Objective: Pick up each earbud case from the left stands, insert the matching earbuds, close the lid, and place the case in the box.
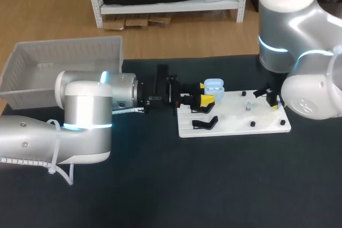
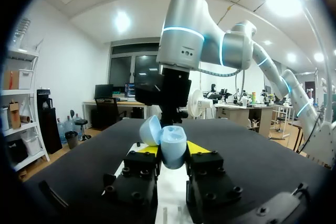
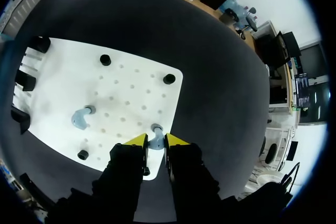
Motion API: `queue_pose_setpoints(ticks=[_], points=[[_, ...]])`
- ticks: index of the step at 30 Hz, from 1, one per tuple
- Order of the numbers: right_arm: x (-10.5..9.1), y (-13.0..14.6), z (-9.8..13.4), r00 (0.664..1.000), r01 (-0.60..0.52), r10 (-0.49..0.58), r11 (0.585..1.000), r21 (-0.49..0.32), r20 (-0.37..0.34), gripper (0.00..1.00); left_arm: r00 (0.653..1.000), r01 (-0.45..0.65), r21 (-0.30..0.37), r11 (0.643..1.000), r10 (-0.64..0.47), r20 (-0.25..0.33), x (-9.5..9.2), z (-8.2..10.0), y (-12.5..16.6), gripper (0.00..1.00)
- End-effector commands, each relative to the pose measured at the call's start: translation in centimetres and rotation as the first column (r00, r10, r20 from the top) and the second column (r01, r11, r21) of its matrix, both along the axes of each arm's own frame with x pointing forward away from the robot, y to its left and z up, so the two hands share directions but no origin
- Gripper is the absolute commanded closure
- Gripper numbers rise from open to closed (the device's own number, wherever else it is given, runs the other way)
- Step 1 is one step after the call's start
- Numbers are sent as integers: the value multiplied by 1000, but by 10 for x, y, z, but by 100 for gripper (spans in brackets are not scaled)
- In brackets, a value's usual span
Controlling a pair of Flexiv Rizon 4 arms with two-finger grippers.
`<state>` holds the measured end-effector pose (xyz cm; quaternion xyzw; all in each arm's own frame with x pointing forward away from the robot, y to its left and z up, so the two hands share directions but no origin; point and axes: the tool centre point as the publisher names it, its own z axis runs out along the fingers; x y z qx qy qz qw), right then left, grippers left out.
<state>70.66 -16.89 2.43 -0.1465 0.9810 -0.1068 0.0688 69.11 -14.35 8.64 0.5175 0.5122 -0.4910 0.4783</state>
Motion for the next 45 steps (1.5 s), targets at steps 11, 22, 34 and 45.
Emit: queue_pose_setpoints(ticks=[11, 22, 34, 45], points=[[-5, 0, 3, 1000, 2, -2, 1000, -14, 10, 100, 1000, -3, -6, 1000, 3, 4, 0, -2, 0, 100], [-24, 5, 44, 999, -5, 5, 1000, -10, 34, 100, 1000, -3, -6, 1000, 3, 4, 0, -2, 0, 100], [-58, 56, 124, 992, -100, 101, 995, -20, 77, 100, 1000, -3, -6, 1000, 3, 4, 0, -2, 0, 100], [-80, 110, 143, 983, -181, 180, 983, -16, -31, 100, 1000, -3, -6, 1000, 3, 4, 0, -2, 0, 100]])
